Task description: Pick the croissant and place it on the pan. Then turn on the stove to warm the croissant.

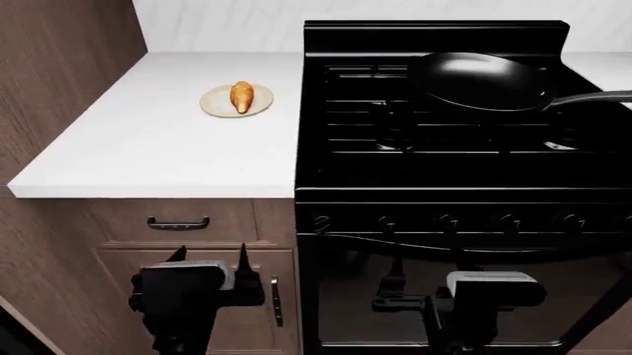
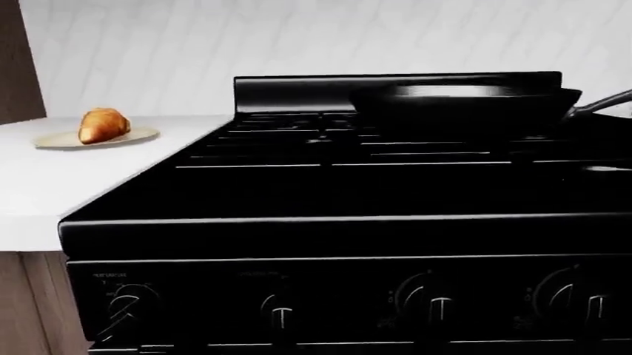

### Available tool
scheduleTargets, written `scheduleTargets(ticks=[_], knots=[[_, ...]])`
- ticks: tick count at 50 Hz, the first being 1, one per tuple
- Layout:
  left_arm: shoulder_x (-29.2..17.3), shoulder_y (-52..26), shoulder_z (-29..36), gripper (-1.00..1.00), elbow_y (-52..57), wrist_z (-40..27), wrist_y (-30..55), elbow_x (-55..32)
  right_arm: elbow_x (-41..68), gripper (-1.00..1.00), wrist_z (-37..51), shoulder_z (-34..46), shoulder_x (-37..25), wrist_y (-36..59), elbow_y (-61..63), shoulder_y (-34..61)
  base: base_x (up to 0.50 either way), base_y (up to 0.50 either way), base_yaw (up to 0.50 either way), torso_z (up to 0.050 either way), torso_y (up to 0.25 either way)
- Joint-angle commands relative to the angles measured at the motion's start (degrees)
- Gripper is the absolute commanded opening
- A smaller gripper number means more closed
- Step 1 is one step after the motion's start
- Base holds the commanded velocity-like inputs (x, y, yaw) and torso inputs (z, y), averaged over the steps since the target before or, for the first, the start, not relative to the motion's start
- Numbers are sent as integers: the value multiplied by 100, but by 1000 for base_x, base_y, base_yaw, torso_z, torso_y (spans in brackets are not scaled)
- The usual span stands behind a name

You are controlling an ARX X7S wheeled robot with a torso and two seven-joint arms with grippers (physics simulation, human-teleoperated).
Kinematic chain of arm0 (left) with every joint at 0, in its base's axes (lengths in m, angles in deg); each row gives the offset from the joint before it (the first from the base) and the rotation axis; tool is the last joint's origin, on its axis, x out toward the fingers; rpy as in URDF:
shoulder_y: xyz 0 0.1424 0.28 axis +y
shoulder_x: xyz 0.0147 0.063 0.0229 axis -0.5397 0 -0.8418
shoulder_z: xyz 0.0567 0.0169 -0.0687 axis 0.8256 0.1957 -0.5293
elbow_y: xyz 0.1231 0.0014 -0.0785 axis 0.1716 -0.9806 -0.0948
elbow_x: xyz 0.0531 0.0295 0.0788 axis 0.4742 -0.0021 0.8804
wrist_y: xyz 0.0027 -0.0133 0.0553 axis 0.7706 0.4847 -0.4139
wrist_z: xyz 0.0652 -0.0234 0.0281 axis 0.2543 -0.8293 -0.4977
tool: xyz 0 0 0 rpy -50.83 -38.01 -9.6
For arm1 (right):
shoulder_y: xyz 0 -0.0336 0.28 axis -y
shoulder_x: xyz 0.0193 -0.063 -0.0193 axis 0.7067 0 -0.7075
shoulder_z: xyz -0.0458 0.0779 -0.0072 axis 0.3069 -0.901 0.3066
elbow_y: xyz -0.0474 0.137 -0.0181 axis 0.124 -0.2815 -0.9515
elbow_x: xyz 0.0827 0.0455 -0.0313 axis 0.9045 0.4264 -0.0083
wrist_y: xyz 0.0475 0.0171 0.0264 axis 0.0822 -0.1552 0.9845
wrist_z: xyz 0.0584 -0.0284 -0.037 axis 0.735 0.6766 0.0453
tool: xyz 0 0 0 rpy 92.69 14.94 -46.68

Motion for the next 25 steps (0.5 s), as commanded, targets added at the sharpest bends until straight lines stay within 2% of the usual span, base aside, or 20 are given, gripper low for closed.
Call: scheduleTargets(ticks=[1, 9, 15, 16, 18, 20, 22, 25], knots=[[-474, -798, -435, 100, 2045, -367, 2786, -1355, 947, 100, 19, -275, -523, 2213, 2063, 694, 0, 0, 0, 50, 39], [-634, -2370, -953, 100, 2258, -594, 4789, -2599, 2504, 100, 363, -726, -901, 5261, 3145, 2828, 0, 0, 0, 50, 43], [-450, -3458, -1770, 100, 1967, -747, 5765, -3552, 3799, 100, 834, -1534, -657, 7736, 3319, 4539, 0, 0, 0, 50, 46], [-468, -3627, -1799, 100, 1932, -759, 5848, -3615, 4207, 100, 1110, -1579, -711, 7858, 3153, 4743, 0, 0, 0, 50, 45], [-582, -3952, -1701, 100, 1841, -732, 5998, -3658, 5926, 100, 2598, -1525, -987, 7860, 2462, 5294, 0, 0, 0, 50, 54], [-601, -4215, -1720, 100, 1692, -735, 6225, -3807, 6881, 100, 3451, -1277, -1158, 7837, 2100, 5722, 0, 0, 0, 50, 55], [-612, -4491, -1737, 100, 1503, -752, 6423, -3925, 7207, 100, 3806, -1015, -1277, 7802, 1869, 6005, 0, 0, 0, 50, 55], [-614, -4868, -1812, 100, 1238, -786, 6673, -4110, 7117, 100, 3810, -588, -1445, 7765, 1648, 6297, 0, 0, 0, 50, 55]])
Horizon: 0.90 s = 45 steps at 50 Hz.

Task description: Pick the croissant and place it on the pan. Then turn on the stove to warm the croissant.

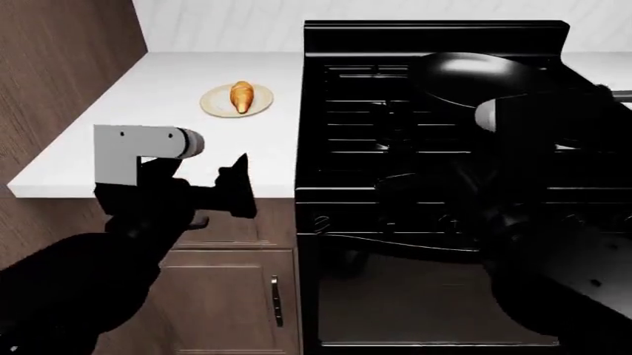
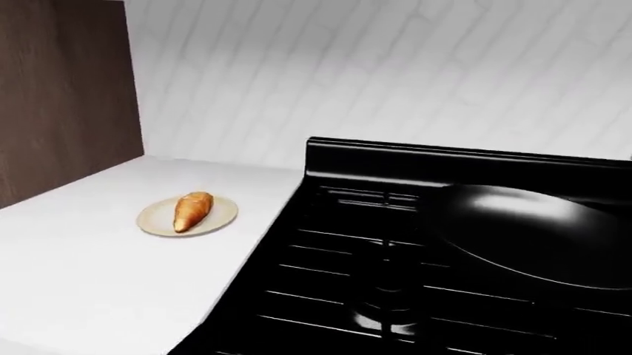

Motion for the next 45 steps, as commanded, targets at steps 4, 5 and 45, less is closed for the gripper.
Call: scheduleTargets(ticks=[4, 5, 45], knots=[[-224, -1700, -311, 100, -629, -326, 1601, -982, 2170, 100, 1670, 844, -700, 1295, -698, 2207, 0, 0, 0, 45, 57], [-243, -1745, -327, 100, -670, -426, 1658, -1070, 2226, 100, 1733, 897, -725, 1296, -737, 2243, 0, 0, 0, 39, 61], [-595, -2335, 155, 100, -1063, -1358, 1526, -1711, 2958, 100, 2330, 1057, -943, 673, -1098, 2378, 331, 0, 0, 2, 3]])
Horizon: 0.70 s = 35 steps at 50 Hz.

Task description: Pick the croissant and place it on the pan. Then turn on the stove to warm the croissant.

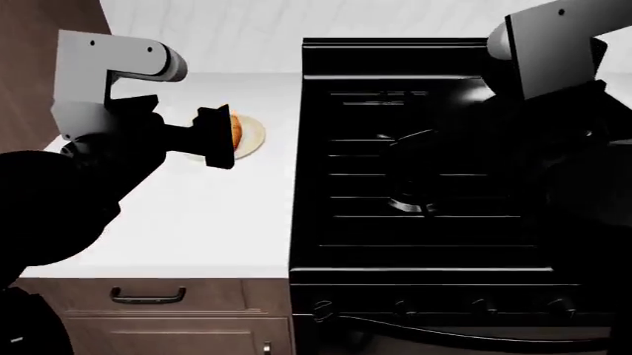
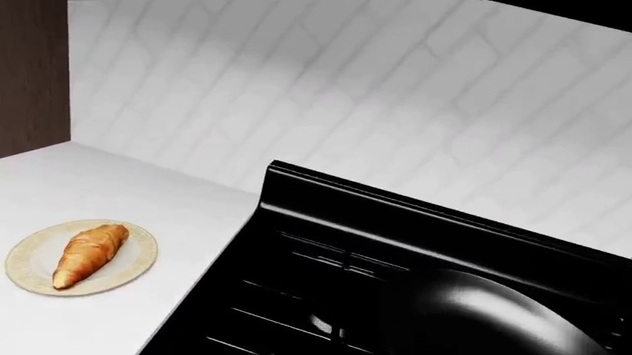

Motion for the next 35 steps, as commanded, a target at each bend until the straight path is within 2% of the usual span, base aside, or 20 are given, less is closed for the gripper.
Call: scheduleTargets(ticks=[1, 21, 32, 35], knots=[[-36, -193, 81, 100, -171, -329, 101, -261, 122, 100, 81, 165, -61, -38, -68, 147, 500, 0, 0, 0, 0], [-170, -174, 202, 100, -171, -724, 15, -748, 651, 100, 469, 310, -250, -162, -59, 165, 498, 0, 0, 0, 1], [-219, -266, 379, 100, -355, -928, 1, -940, 489, 100, 245, 338, -332, -268, 12, 53, 0, 0, 0, 0, 1], [-162, -356, 416, 100, -639, -1204, 139, -1081, 304, 100, 71, 376, -329, -302, -8, 15, 0, 0, 0, 0, 0]])
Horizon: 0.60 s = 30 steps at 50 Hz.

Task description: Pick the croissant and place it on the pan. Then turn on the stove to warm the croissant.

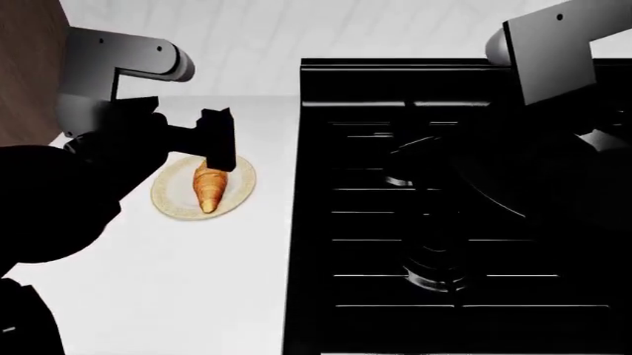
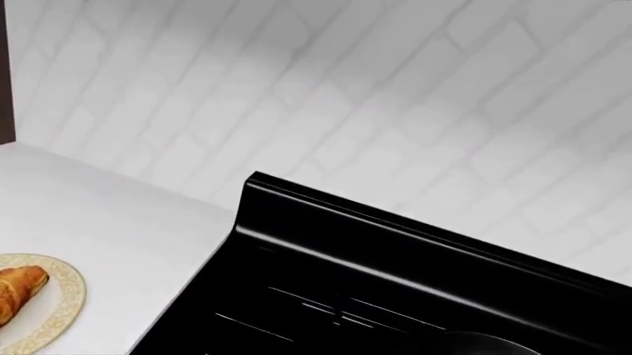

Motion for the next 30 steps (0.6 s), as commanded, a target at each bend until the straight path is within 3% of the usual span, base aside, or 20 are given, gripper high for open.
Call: scheduleTargets(ticks=[1, 9, 16, 23, 30], knots=[[8, -207, 211, 100, -471, -436, 113, -247, -313, 100, -344, 85, -53, -122, 1, -115, 0, 0, 0, 0, 0], [-176, -840, 910, 100, -1274, -105, -78, 197, -880, 100, -879, 227, -73, -310, -84, -289, 0, 0, 0, 0, 0], [-78, -1305, 1155, 100, -2116, -302, 196, -65, -1123, 100, -1122, 306, -109, -437, -153, -346, 0, 0, 0, 0, 0], [-100, -1433, 1485, 100, -2640, -640, 162, -519, -1324, 100, -1358, 360, -138, -595, -195, -432, 0, 0, 0, 0, 0], [-153, -1357, 1752, 100, -2864, -448, -121, -345, -1352, 100, -1378, 355, -173, -687, -130, -538, 0, 0, 0, 0, 0]])
